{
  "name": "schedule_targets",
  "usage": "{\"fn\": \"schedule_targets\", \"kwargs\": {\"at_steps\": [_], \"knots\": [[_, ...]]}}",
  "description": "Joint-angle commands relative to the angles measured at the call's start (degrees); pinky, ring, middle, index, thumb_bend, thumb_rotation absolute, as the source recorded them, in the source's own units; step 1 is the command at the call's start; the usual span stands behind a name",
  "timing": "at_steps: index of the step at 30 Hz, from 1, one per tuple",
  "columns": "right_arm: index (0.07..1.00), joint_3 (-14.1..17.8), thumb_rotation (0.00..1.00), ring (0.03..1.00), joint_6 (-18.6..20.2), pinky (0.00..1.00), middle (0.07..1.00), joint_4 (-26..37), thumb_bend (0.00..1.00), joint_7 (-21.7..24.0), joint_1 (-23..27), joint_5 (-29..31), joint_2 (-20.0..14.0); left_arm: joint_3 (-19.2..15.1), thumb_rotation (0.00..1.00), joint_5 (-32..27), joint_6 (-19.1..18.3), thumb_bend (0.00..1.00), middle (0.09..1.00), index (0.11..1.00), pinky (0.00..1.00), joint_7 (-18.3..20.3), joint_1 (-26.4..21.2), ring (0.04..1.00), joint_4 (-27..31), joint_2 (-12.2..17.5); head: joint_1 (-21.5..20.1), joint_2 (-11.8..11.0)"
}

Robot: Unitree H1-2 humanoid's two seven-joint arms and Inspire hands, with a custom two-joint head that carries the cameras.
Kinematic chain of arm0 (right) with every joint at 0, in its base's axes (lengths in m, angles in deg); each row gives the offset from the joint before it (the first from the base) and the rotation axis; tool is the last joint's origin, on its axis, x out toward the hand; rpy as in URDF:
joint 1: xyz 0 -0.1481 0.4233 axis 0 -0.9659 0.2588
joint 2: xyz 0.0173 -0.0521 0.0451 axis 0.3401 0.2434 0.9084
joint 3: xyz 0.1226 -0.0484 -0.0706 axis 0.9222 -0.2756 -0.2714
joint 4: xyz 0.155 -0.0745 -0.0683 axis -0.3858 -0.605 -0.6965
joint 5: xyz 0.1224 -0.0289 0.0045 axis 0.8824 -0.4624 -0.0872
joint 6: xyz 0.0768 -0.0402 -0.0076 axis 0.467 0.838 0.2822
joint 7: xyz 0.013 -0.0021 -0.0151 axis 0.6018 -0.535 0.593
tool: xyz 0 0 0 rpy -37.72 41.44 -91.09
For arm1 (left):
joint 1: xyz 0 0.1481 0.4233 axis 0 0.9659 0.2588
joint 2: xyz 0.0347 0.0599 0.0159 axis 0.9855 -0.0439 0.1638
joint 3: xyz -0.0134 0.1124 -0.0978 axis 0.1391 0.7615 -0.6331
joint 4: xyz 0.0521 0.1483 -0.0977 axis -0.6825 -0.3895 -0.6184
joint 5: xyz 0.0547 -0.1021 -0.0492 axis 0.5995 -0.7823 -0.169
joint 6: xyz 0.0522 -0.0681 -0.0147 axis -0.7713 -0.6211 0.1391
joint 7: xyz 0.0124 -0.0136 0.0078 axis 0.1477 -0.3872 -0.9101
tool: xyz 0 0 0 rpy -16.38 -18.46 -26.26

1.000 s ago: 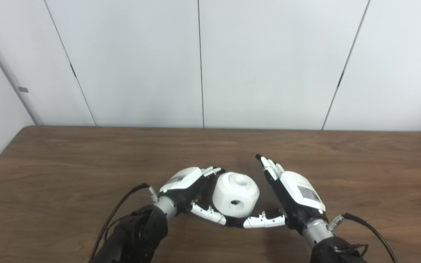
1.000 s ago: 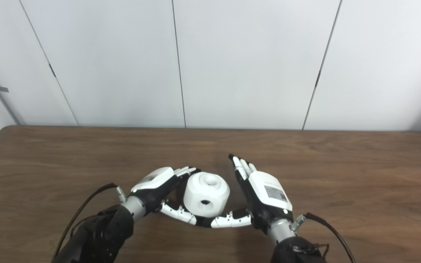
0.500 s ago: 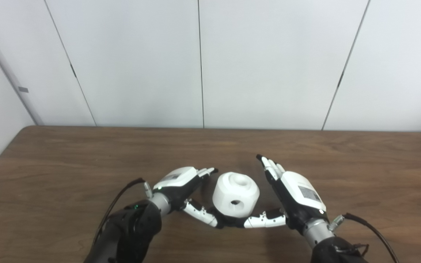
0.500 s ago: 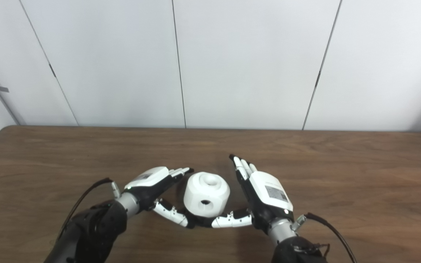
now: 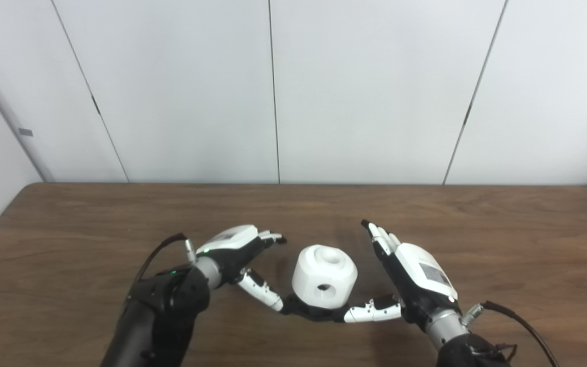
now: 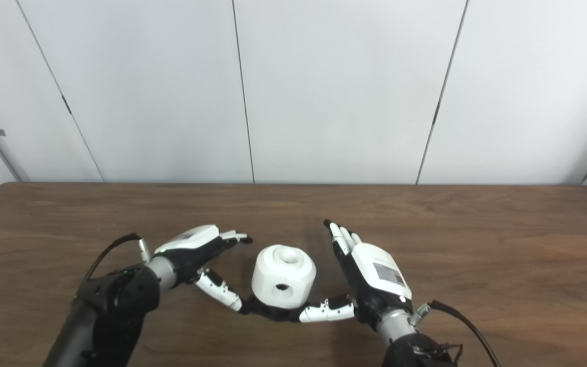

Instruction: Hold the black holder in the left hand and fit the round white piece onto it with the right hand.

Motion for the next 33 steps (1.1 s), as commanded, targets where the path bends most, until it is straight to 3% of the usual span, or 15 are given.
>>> {"fn": "schedule_targets", "kwargs": {"at_steps": [1, 6, 9, 11, 15, 17, 19, 25, 28, 31, 33], "knots": [[1.000, 0.48, 0.48, 1.000, -0.29, 0.76, 1.000, 1.27, 1.00, -1.02, 2.06, 0.58, -0.16, -0.86, 0.29, -0.80, -2.36, 1.00, 1.000, 0.937, 0.76, 2.34, 2.85, 1.000, -0.83, 1.35, 0.04, -0.04], [1.000, 0.67, 0.48, 1.000, 0.56, 0.76, 1.000, 0.83, 1.00, -0.87, 2.27, 1.16, -0.74, -4.48, 0.29, 2.11, -2.39, 1.00, 1.000, 0.949, 0.75, 6.00, 3.38, 0.999, 1.97, 0.52, 0.13, -1.00], [1.000, 1.07, 0.47, 1.000, 0.39, 0.77, 1.000, 0.30, 1.00, -1.53, 2.15, 2.01, -1.13, -5.88, 0.27, 1.23, -2.38, 1.00, 1.000, 0.944, 0.75, 4.91, 4.29, 0.982, 3.07, 0.63, 0.04, -1.34], [1.000, 1.41, 0.46, 1.000, 0.51, 0.77, 1.000, 0.15, 1.00, -1.74, 2.06, 2.53, -1.31, -8.50, 0.25, 0.63, -2.39, 1.00, 1.000, 0.947, 0.77, 4.20, 5.14, 0.987, 3.71, -0.81, -0.11, -1.75], [1.000, 2.45, 0.46, 1.000, 0.77, 0.81, 1.000, -0.03, 1.00, -2.01, 1.82, 4.01, -1.74, -12.54, 0.20, -3.68, -2.39, 1.00, 1.000, 0.959, 0.61, -0.71, 6.83, 0.860, 4.77, -2.33, -0.26, -2.36], [1.000, 2.99, 0.47, 1.000, 0.77, 0.82, 1.000, -0.19, 1.00, -2.12, 1.75, 4.90, -2.11, -13.65, 0.21, -4.88, -2.39, 1.00, 1.000, 0.964, 0.48, -2.94, 7.41, 0.733, 5.25, -2.56, -0.36, -2.86], [1.000, 3.35, 0.47, 1.000, 0.72, 0.82, 1.000, -0.39, 1.00, -2.29, 1.71, 5.48, -2.53, -14.17, 0.22, -6.65, -2.37, 1.00, 1.000, 0.972, 0.44, -4.87, 7.87, 0.665, 5.67, -2.37, -0.47, -3.12], [1.000, 4.13, 0.50, 1.000, 0.78, 0.81, 1.000, -1.25, 1.00, -3.61, 1.69, 6.59, -3.69, -14.49, 0.30, -14.38, -1.50, 1.00, 1.000, 0.983, 0.49, -14.02, 9.20, 0.708, 4.37, -1.38, -0.90, -4.21], [1.000, 4.87, 0.50, 1.000, 0.68, 0.81, 1.000, -1.61, 1.00, -4.48, 1.53, 7.60, -4.26, -15.19, 0.34, -18.16, -0.63, 1.00, 1.000, 0.983, 0.67, -18.80, 9.78, 0.851, 3.39, -1.71, -1.06, -4.80], [1.000, 5.63, 0.49, 1.000, 1.49, 0.82, 1.000, -1.69, 1.00, -4.69, 1.52, 7.88, -4.70, -15.16, 0.42, -20.54, 1.41, 1.00, 1.000, 0.990, 0.92, -23.82, 10.37, 0.965, 1.91, -1.46, -1.12, -5.10], [1.000, 6.25, 0.49, 1.000, 1.67, 0.83, 1.000, -1.68, 1.00, -5.07, 1.40, 8.38, -5.10, -15.53, 0.43, -22.41, 1.06, 1.00, 1.000, 0.998, 0.98, -26.59, 10.70, 0.993, 1.16, -1.89, -1.25, -5.33]]}}
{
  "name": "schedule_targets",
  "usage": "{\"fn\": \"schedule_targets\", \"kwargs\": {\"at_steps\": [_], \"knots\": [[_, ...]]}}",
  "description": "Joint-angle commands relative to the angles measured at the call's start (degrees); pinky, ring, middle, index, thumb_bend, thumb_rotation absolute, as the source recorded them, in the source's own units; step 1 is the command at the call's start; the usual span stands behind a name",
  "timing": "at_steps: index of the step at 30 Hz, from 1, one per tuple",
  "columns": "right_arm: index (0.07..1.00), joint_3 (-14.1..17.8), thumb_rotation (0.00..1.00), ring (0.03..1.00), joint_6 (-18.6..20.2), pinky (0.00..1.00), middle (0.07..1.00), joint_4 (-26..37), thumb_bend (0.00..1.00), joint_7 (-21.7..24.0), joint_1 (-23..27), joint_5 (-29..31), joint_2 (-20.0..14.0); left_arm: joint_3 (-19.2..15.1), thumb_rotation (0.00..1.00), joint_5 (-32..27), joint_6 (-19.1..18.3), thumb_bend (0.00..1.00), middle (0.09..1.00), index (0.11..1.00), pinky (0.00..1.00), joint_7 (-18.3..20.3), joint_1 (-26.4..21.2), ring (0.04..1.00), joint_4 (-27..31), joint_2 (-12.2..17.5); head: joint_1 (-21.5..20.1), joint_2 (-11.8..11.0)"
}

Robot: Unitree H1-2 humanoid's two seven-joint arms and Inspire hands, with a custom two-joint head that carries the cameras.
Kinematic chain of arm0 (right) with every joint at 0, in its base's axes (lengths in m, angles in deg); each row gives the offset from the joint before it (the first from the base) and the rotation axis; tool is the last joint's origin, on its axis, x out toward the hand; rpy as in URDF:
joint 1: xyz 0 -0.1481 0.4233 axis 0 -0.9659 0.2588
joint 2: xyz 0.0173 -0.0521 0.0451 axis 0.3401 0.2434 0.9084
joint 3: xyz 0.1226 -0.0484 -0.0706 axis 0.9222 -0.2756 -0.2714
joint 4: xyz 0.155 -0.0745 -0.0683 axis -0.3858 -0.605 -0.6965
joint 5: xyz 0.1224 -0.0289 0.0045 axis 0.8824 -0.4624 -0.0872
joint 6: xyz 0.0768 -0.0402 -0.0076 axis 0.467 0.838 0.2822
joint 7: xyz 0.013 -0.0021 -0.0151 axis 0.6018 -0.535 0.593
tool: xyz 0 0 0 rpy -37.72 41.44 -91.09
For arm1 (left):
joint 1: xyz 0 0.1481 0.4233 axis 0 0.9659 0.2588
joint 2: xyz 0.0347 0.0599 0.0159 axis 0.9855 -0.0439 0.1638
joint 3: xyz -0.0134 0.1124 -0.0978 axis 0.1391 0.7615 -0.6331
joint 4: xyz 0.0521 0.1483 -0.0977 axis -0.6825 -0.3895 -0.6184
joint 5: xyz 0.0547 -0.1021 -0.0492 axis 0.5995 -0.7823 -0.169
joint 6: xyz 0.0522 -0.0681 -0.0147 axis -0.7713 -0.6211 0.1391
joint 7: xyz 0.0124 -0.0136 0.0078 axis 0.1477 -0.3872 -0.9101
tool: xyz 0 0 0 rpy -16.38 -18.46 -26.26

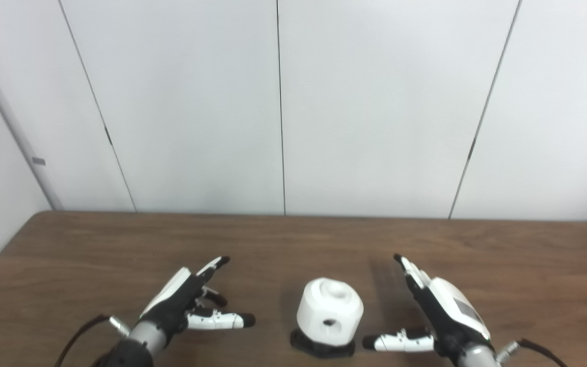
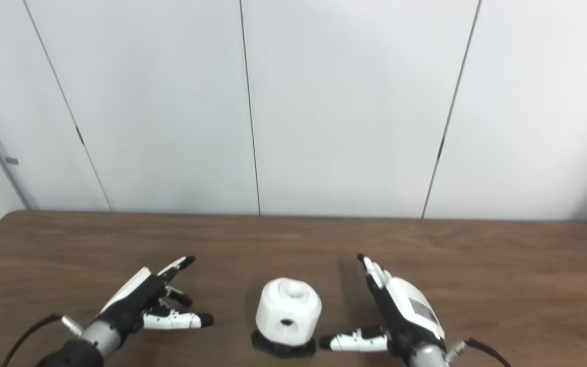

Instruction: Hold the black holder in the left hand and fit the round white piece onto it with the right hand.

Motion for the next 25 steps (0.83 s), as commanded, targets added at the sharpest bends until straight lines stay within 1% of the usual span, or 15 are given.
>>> {"fn": "schedule_targets", "kwargs": {"at_steps": [1, 3, 6, 9, 11, 13, 14, 17, 20, 21, 23, 25], "knots": [[1.000, 1.17, 0.49, 1.000, 0.05, 0.85, 1.000, 0.77, 1.00, -2.01, 1.31, 0.88, -0.65, -1.00, 0.42, -2.04, 0.35, 1.00, 1.000, 0.999, 0.96, -4.25, -0.79, 0.989, -0.31, 0.23, -0.14, -0.40], [1.000, 1.84, 0.49, 1.000, 0.34, 0.88, 1.000, 0.76, 1.00, -2.36, 1.15, 1.51, -1.13, -1.34, 0.41, -3.63, 0.24, 1.00, 1.000, 1.000, 0.99, -6.81, -0.55, 0.997, -1.11, -0.42, -0.28, -0.55], [1.000, 2.58, 0.52, 1.000, 0.85, 0.87, 1.000, 0.51, 1.00, -3.01, 1.17, 2.39, -1.58, -0.87, 0.45, -4.58, 1.76, 1.00, 1.000, 1.000, 1.00, -10.70, -0.29, 1.000, -2.78, -0.44, -0.56, -0.99], [1.000, 3.32, 0.52, 1.000, 0.83, 0.84, 1.000, 0.00, 1.00, -3.84, 1.24, 2.97, -2.14, -1.33, 0.47, -7.77, 5.92, 1.00, 1.000, 1.000, 1.00, -14.48, 0.08, 1.000, -6.21, -0.58, -0.74, -1.57], [1.000, 3.98, 0.52, 1.000, -0.43, 0.81, 1.000, -0.80, 1.00, -5.35, 1.06, 4.13, -2.65, -2.26, 0.46, -11.41, 9.79, 1.00, 1.000, 1.000, 1.00, -16.75, 0.22, 1.000, -9.59, -0.98, -0.79, -1.91], [1.000, 4.37, 0.53, 1.000, -1.07, 0.79, 1.000, -1.35, 1.00, -6.50, 0.95, 5.10, -3.10, -2.29, 0.47, -13.01, 11.98, 1.00, 1.000, 1.000, 1.00, -18.55, 0.25, 1.000, -11.80, -0.91, -0.79, -2.11], [1.000, 4.44, 0.52, 1.000, -1.15, 0.79, 1.000, -1.53, 1.00, -6.91, 0.96, 5.44, -3.29, -2.02, 0.49, -13.28, 12.53, 1.00, 1.000, 1.000, 1.00, -19.27, 0.23, 1.000, -12.46, -0.71, -0.81, -2.10], [1.000, 4.72, 0.51, 1.000, -0.73, 0.78, 1.000, -1.53, 1.00, -7.64, 0.97, 6.38, -3.89, -1.92, 0.51, -14.89, 13.52, 1.00, 1.000, 1.000, 1.00, -20.81, 0.24, 1.000, -13.88, -0.45, -0.95, -2.14], [1.000, 5.10, 0.50, 1.000, 0.09, 0.76, 1.000, -1.19, 1.00, -7.78, 0.96, 7.03, -4.58, -1.99, 0.51, -17.32, 14.64, 1.00, 1.000, 1.000, 1.00, -21.39, 0.40, 1.000, -15.01, -0.12, -1.09, -2.20], [1.000, 5.25, 0.51, 1.000, 0.44, 0.76, 1.000, -1.08, 1.00, -7.71, 0.96, 7.27, -4.68, -1.78, 0.50, -17.66, 14.57, 1.00, 1.000, 1.000, 1.00, -21.52, 0.42, 1.000, -15.08, 0.09, -1.30, -2.21], [1.000, 5.50, 0.52, 1.000, 0.85, 0.76, 1.000, -0.98, 1.00, -7.67, 0.89, 7.85, -4.86, -0.85, 0.51, -16.51, 13.10, 1.00, 1.000, 1.000, 1.00, -21.99, 0.46, 1.000, -14.26, 0.66, -1.41, -2.14], [1.000, 5.81, 0.54, 1.000, 0.79, 0.76, 1.000, -1.08, 1.00, -7.87, 0.81, 8.46, -4.95, -0.15, 0.51, -16.49, 12.40, 1.00, 1.000, 1.000, 1.00, -21.96, 0.47, 1.000, -13.75, 1.26, -1.53, -2.00]]}}
